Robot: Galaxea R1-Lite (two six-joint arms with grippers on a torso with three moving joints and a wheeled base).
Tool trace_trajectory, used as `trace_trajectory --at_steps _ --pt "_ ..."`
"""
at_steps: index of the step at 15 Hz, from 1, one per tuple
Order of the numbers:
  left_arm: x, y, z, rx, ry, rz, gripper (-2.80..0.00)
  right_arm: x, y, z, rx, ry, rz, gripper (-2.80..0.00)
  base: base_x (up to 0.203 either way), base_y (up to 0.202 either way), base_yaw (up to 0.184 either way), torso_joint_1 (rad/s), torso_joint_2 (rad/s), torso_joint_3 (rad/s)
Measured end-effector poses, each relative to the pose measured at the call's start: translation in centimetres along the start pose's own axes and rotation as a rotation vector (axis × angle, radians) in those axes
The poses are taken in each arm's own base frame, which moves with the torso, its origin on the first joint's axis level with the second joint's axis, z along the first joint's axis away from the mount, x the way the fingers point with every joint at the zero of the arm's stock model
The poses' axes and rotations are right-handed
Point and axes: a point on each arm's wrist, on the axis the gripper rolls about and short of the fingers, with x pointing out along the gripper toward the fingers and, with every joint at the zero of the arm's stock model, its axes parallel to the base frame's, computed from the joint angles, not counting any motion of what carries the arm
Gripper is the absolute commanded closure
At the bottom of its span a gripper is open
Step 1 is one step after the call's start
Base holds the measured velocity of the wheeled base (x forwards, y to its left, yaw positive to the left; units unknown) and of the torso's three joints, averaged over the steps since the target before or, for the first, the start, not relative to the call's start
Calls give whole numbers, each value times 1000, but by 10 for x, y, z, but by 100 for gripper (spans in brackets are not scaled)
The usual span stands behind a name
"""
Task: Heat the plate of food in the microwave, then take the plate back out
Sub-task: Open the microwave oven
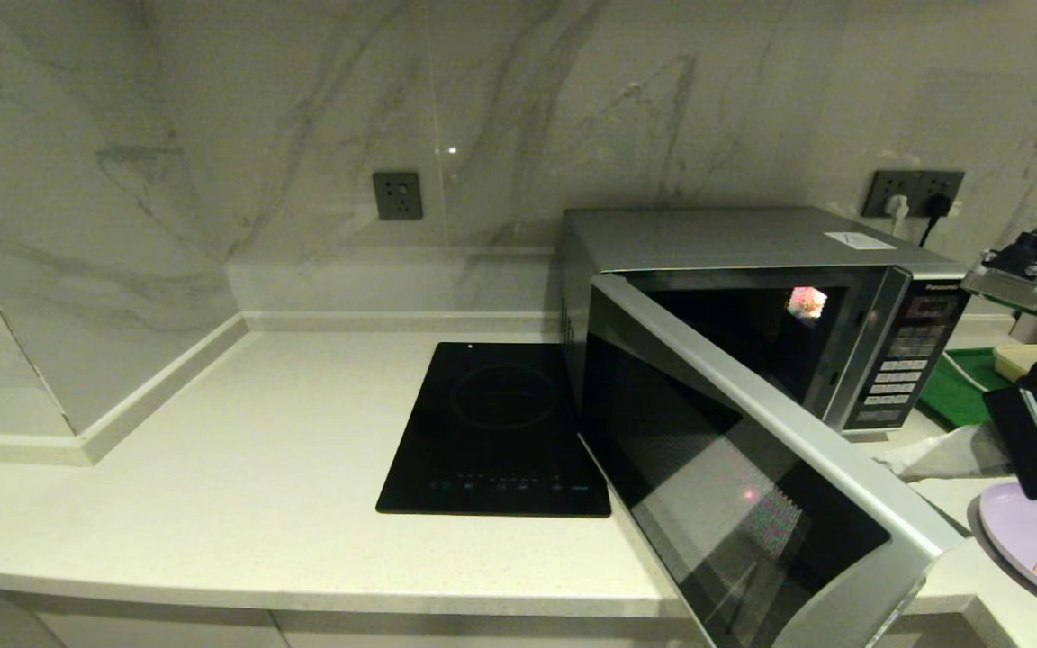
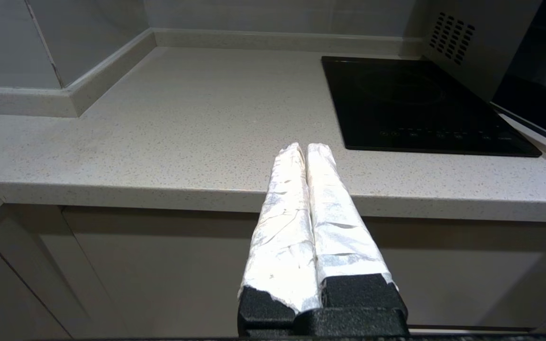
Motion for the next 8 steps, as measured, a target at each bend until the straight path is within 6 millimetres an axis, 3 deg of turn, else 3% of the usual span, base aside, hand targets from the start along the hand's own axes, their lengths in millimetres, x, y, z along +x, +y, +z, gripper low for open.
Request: trace_trajectory --at_steps 8 --pt "0 0 0 0 0 0 0 20 19 -8 -80 82 66 0 0 0 0 0 0 0"
